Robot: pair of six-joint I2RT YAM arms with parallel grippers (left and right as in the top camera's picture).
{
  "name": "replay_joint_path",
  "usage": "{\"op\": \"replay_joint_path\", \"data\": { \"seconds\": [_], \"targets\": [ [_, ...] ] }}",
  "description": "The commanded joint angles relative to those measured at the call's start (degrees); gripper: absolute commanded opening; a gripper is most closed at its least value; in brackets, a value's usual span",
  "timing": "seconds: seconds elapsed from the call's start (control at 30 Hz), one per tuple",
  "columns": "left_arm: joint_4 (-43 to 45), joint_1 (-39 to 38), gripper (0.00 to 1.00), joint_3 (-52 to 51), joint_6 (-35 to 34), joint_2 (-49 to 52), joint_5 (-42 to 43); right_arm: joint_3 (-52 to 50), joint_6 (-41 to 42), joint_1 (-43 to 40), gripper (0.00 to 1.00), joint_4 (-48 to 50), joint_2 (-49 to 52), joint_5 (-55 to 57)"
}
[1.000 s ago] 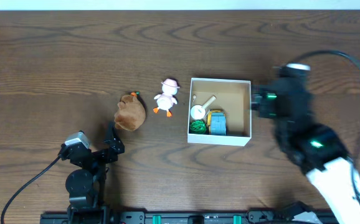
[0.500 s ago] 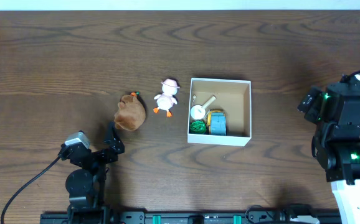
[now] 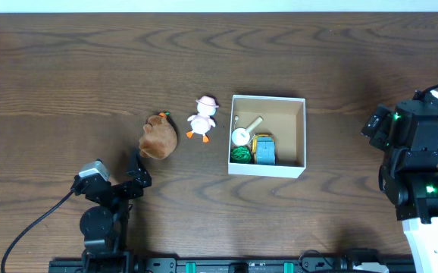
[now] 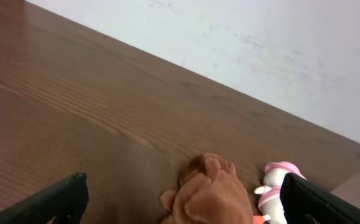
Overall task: Pack container
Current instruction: 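Reach left gripper to the brown plush capybara and grasp it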
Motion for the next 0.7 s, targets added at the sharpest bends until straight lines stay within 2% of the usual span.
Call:
{"op": "replay_joint_path", "data": {
  "seconds": [0.0, 0.1, 0.17, 0.37, 0.53, 0.67],
  "targets": [
    [-1.33, -0.24, 0.98, -1.25, -2.29, 0.00, 2.71, 0.48, -0.83, -0.42, 0.99, -0.09, 0.13, 0.96],
    [-0.04, -0.24, 0.98, -0.33, 0.79, 0.00, 15.56, 0.48, -0.83, -0.42, 0.99, -0.07, 0.13, 0.96],
    [-1.57, -0.24, 0.98, 1.40, 0.85, 0.13, 18.86, 0.48, -0.83, -0.42, 0.99, -0.07, 0.13, 0.96],
    [-12.94, -0.24, 0.98, 15.37, 0.94, 5.53, 15.28, 0.48, -0.83, -0.42, 0.99, -0.07, 0.13, 0.96],
    [-24.26, -0.24, 0.98, 31.63, 4.87, 19.02, 13.99, 0.48, -0.83, -0.42, 0.99, -0.07, 0.13, 0.96],
    [-36.68, -0.24, 0.98, 44.65, 5.42, 34.23, 14.01, 0.48, -0.83, -0.42, 0.99, -0.07, 0.13, 0.96]
  ]
}}
